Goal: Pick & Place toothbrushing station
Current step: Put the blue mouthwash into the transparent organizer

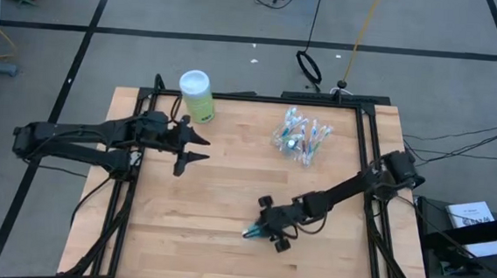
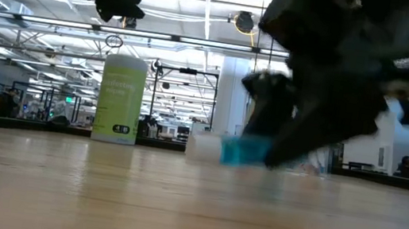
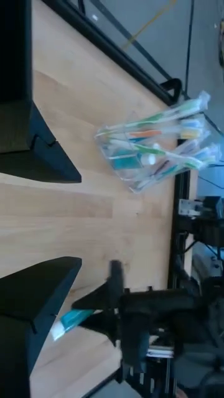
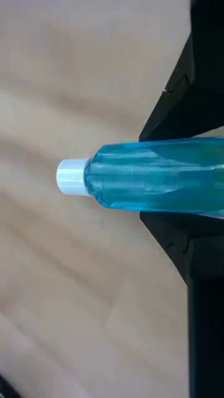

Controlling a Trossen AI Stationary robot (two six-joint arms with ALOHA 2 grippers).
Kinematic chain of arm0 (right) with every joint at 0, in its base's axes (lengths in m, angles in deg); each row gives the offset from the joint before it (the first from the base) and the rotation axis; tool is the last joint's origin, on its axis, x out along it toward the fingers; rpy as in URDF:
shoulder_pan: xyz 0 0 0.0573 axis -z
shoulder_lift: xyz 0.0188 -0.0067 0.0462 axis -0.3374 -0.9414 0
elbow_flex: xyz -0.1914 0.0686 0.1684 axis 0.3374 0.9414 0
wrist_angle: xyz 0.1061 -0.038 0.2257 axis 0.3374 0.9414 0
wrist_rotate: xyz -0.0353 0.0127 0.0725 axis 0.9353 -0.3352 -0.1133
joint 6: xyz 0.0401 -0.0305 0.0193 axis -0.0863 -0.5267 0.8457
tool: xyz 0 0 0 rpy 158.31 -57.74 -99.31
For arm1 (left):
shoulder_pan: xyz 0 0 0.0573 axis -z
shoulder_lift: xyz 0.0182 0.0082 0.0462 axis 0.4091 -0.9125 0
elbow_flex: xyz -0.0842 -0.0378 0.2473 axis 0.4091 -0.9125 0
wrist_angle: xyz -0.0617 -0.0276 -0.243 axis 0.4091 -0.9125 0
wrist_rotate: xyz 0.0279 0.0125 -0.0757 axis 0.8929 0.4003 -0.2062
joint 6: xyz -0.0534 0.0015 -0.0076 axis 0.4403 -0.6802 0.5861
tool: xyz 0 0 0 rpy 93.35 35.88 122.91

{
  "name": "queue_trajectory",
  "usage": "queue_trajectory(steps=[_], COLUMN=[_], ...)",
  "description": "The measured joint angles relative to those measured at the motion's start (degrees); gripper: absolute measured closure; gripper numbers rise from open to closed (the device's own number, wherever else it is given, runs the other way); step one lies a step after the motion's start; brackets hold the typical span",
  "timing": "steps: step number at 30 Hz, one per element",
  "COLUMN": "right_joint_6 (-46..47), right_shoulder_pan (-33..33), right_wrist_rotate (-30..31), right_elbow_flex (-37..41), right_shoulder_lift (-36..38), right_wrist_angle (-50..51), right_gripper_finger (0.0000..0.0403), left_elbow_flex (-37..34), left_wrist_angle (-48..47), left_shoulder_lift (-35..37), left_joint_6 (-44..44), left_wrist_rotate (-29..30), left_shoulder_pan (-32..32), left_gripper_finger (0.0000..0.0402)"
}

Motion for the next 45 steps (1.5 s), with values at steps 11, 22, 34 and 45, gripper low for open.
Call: queue_trajectory(steps=[11, 22, 34, 45], right_joint_6=[-8.5, -8.6, -14.9, -3.0], right_shoulder_pan=[1.0, 0.9, 7.1, 13.4], right_wrist_rotate=[23.1, 24.4, 7.5, -7.2], right_elbow_flex=[0.0, 9.5, 29.0, 29.7], right_shoulder_lift=[22.1, 38.4, 39.2, 37.5], right_wrist_angle=[16.9, 6.4, -34.6, -38.4], right_gripper_finger=[0.0244, 0.0241, 0.024, 0.0239], left_elbow_flex=[0.0, 0.0, 0.7, 1.2], left_wrist_angle=[15.5, 27.8, 46.4, 51.9], left_shoulder_lift=[-7.1, -16.7, -29.6, -30.5], left_joint_6=[-3.5, -19.0, -29.9, -32.0], left_wrist_rotate=[0.0, 0.0, 1.4, -7.3], left_shoulder_pan=[1.6, 3.1, 8.5, 9.0], left_gripper_finger=[0.019, 0.019, 0.019, 0.019])
